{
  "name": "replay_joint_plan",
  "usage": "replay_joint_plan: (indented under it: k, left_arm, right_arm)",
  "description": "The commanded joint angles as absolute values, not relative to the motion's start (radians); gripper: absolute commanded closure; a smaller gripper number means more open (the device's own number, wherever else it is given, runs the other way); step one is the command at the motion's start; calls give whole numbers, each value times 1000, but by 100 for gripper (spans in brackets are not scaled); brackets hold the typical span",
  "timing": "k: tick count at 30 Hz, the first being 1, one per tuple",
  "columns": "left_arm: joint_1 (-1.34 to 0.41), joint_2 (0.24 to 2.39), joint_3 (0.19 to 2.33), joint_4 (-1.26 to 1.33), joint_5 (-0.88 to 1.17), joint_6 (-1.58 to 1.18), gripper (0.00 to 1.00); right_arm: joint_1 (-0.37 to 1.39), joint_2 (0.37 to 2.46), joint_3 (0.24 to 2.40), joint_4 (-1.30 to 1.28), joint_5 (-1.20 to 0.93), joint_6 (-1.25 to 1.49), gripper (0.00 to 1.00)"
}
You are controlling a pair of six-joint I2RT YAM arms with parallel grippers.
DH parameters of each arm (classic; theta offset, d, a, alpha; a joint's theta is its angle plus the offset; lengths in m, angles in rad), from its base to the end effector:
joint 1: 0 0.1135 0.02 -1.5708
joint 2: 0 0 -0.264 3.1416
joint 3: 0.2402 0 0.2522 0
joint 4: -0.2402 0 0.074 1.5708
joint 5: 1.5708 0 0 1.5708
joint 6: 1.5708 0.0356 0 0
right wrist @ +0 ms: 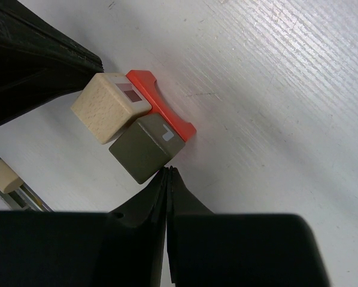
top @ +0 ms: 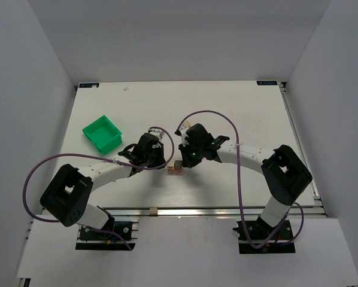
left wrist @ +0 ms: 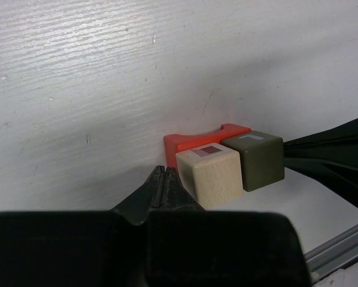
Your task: Build the wood block tower
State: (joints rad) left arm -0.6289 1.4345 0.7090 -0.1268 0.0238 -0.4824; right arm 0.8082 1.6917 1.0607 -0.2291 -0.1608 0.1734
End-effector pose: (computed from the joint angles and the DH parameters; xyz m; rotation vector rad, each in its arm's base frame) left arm 0.2254 -0.1650 0.1749 0.1936 2.4863 -0.5192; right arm 0.2420 0.2615 0.1968 -0.8573 2.3686 0.6193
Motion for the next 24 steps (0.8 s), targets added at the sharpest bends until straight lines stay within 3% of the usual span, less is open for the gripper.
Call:
replay_joint_plan:
  k: [1,24]
  left_arm:
    - [-632,1419,733,-106,44,-472,100]
    - [-626,1454,753,-101,41,-446,100]
  right_arm:
    - [813,1692,1094,-206,-167,173,95]
    - [816,1701,1112,-219,-195,163,93]
